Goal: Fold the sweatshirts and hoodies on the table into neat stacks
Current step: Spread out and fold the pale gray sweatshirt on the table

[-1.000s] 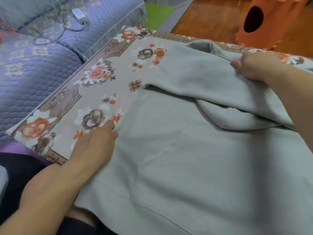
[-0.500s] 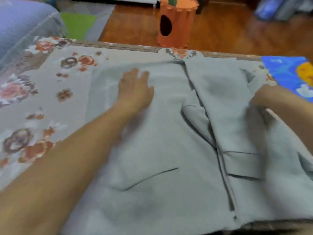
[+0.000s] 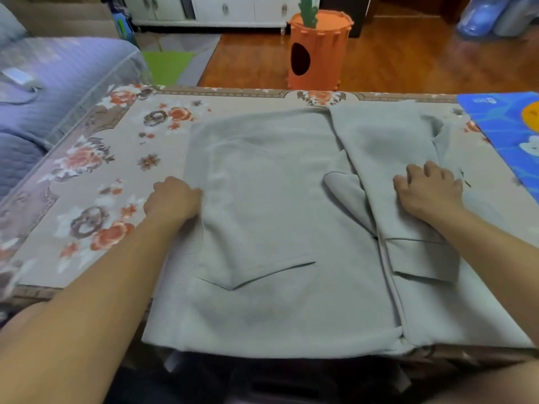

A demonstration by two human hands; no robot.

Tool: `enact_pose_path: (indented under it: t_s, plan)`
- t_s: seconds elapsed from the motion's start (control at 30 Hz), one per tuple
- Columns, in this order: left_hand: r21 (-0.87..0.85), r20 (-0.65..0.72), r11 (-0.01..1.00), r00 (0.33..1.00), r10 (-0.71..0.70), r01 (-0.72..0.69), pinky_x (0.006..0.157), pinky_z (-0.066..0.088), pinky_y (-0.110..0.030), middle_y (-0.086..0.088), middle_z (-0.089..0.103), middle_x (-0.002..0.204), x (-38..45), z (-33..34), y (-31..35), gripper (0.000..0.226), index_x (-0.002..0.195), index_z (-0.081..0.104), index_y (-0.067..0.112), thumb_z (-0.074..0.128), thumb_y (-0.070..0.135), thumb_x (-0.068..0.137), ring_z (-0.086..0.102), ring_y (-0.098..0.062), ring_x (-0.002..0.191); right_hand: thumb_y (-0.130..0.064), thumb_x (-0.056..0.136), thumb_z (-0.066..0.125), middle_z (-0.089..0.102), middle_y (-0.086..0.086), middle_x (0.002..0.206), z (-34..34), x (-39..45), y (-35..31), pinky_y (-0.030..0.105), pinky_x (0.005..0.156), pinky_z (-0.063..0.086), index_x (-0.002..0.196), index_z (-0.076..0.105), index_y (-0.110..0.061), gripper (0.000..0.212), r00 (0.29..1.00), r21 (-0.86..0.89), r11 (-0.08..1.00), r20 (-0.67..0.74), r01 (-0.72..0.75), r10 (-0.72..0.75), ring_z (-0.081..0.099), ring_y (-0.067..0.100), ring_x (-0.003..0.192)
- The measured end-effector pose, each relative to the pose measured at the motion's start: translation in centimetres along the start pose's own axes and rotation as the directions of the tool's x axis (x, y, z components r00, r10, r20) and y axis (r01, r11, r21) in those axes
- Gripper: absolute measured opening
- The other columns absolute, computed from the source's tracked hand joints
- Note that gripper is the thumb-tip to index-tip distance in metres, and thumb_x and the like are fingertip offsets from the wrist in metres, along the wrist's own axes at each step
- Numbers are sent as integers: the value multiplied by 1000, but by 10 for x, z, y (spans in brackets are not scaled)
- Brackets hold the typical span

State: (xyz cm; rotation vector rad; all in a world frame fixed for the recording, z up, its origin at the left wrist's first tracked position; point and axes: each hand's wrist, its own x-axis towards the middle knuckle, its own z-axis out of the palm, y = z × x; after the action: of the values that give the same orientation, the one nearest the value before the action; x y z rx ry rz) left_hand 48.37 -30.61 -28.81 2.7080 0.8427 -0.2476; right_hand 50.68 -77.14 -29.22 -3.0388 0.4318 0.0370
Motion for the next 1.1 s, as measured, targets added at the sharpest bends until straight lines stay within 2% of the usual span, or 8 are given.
enact_pose_path:
  t_s: [0.13,0.3,0.57,0.7,0.83,0.9,0.97,1.1]
  plan:
    - [-109,156,992,985,76,-60,76,48,-38,-18,60,104,20,-8,12,39,102,54,2,56,40,101,59,-36,91,-45,99,32,41,23,144,-1,-2,1,53,113,28,130,55,-13,50,999,32,999,-52,-4,6,40,46,131]
    - [96,-43,979,982,186,-182,82,45,-42,-13,59,96,47,-24,-2,33,78,49,12,46,30,105,56,-32,90,-54,96,26,41,21,147,0,3,-8,55,115,27,130,51,-18,55,1000,6,1000,-15,26,-26,34,43,137]
    - [189,-120,967,974,194,-169,107,38,-60,-25,34,148,74,-25,-28,51,149,31,15,45,27,101,39,-47,133,-59,101,23,11,5,168,8,-23,-48,52,123,7,157,22,-32,62,964,-24,968,96,250,-247,5,33,154]
    - [176,-158,726,709,687,-665,123,21,-54,-21,31,162,-7,-1,-43,59,156,39,21,40,40,100,26,-42,148,-58,101,17,11,4,169,15,-36,-40,52,123,9,159,16,-31,64,960,-73,961,106,266,-258,7,33,153]
    - [151,277,421,447,850,-894,126,-10,-39,4,-5,171,-105,13,-56,72,160,15,46,26,75,95,-13,-22,157,-65,96,13,23,14,165,-5,-62,-52,44,123,7,156,30,-19,77,924,4,935,151,354,-350,19,37,151]
    - [186,429,294,347,834,-938,122,-20,-37,9,-27,166,-134,21,-65,78,158,-6,52,24,83,93,-31,-17,152,-58,103,15,41,25,153,-11,-98,-55,32,119,3,145,49,-6,75,769,35,778,127,628,-627,36,41,144]
    - [210,465,249,320,825,-946,122,-19,-41,8,-34,164,-146,27,-68,84,155,-16,53,24,87,90,-36,-18,149,-67,99,11,12,9,166,-13,-142,-45,26,120,-8,156,35,-24,75,659,45,681,211,731,-722,9,25,153]
    - [280,451,205,317,834,-938,128,2,-47,1,-15,170,-140,26,-67,69,158,-7,51,23,70,99,-15,-26,157,-95,75,-4,-39,-13,158,-7,-184,-3,43,124,-13,151,-20,-51,89,659,-15,704,367,710,-657,-41,13,144]
